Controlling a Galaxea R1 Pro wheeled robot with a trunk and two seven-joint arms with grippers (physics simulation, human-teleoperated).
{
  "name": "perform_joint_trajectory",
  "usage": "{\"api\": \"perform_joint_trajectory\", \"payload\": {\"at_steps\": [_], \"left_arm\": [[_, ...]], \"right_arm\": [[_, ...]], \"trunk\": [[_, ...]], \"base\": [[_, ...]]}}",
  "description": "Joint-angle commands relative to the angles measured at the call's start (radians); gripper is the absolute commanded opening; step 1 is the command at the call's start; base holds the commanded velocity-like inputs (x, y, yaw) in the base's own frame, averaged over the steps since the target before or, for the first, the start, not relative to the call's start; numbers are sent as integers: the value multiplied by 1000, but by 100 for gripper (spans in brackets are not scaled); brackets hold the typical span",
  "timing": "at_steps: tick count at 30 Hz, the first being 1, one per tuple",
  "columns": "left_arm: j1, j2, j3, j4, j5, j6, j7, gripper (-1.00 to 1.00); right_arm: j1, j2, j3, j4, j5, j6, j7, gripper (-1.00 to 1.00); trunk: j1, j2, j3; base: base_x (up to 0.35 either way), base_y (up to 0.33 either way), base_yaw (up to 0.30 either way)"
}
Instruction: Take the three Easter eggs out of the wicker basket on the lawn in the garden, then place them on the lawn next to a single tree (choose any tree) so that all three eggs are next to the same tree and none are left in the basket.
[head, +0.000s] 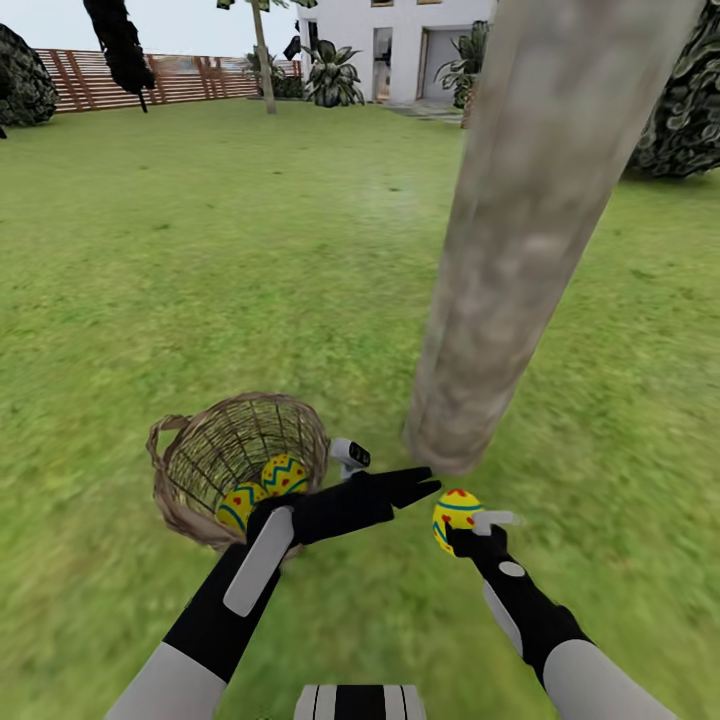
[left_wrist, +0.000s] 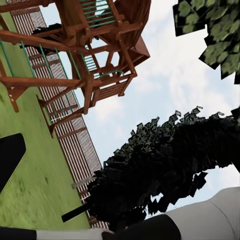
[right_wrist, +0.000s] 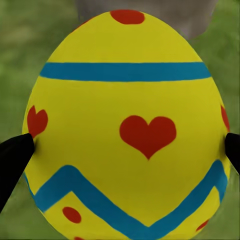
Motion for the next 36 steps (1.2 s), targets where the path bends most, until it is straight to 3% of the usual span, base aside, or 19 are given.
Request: {"api": "perform_joint_trajectory", "payload": {"at_steps": [1,7,36], "left_arm": [[-1,0,-1,0,3,5,-1,100],[7,-4,-2,-4,3,3,-1,100],[7,-7,-3,-6,3,6,-1,100]], "right_arm": [[0,2,8,0,5,-3,-10,-100],[-1,4,7,1,9,-3,-12,-100],[-1,4,7,0,8,2,-12,-100]], "trunk": [[0,0,-1],[1,-1,-12],[14,-8,-124]], "base": [[0,-3,295],[0,0,221],[0,0,1]]}}
